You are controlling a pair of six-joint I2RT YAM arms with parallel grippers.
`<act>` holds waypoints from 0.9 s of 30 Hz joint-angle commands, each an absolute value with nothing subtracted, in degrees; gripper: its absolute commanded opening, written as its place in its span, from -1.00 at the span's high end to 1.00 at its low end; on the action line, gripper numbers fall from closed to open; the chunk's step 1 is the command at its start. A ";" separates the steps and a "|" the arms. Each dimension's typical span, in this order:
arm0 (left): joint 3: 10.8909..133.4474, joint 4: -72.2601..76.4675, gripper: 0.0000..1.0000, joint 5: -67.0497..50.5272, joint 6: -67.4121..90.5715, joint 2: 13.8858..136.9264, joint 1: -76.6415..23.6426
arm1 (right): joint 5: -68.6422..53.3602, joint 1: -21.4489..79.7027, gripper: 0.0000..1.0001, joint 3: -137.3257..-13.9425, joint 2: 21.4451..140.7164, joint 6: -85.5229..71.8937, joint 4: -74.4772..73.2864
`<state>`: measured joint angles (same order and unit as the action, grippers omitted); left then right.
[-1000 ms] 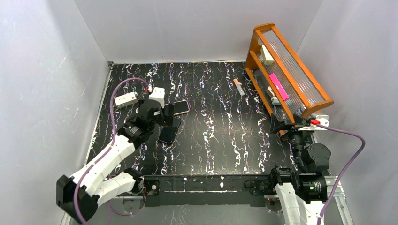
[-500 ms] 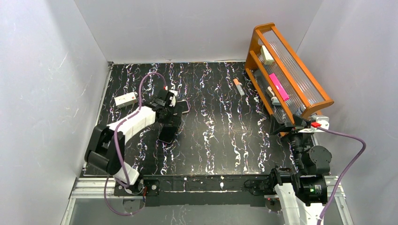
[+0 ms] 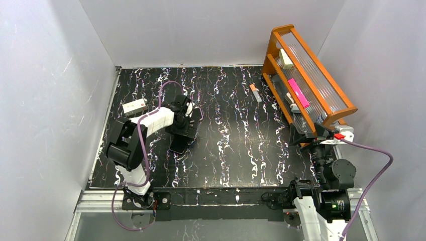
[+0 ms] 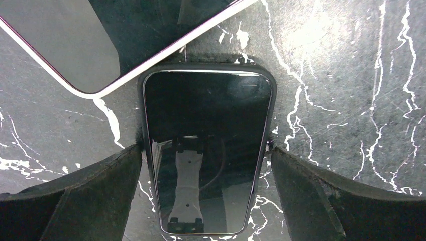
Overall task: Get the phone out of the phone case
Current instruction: Pick up the phone at the center of the board.
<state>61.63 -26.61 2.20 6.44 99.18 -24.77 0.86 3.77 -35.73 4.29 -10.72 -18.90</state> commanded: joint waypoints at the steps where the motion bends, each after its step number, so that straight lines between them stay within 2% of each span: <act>1: 62.89 -29.73 -0.96 1.26 5.38 100.11 -24.17 | 0.35 3.96 -0.97 -35.53 3.74 -10.17 -15.66; 8: 62.44 -31.18 -0.96 0.54 5.53 103.29 -24.17 | -1.00 4.07 -0.97 -35.63 4.31 -10.15 -15.82; 11: 61.66 -31.43 -0.90 0.02 6.73 103.36 -24.17 | -0.55 4.02 -0.97 -36.47 5.11 -10.34 -16.86; 14: 60.44 -30.68 -0.77 -5.04 8.71 103.35 -24.26 | -2.78 4.04 -0.97 -38.04 7.10 -10.62 -18.44; 21: 56.68 -29.06 -0.44 -8.48 13.21 101.85 -24.51 | -9.92 3.96 -0.97 -42.04 15.17 -13.73 -22.06; 27: 51.94 -23.16 -0.02 -13.83 19.62 97.42 -25.40 | -21.85 3.96 -0.97 -42.66 24.34 -18.18 -18.64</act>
<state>57.84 -23.07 -0.99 11.22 96.99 -24.14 -11.64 3.84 -40.38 18.85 -14.66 -21.93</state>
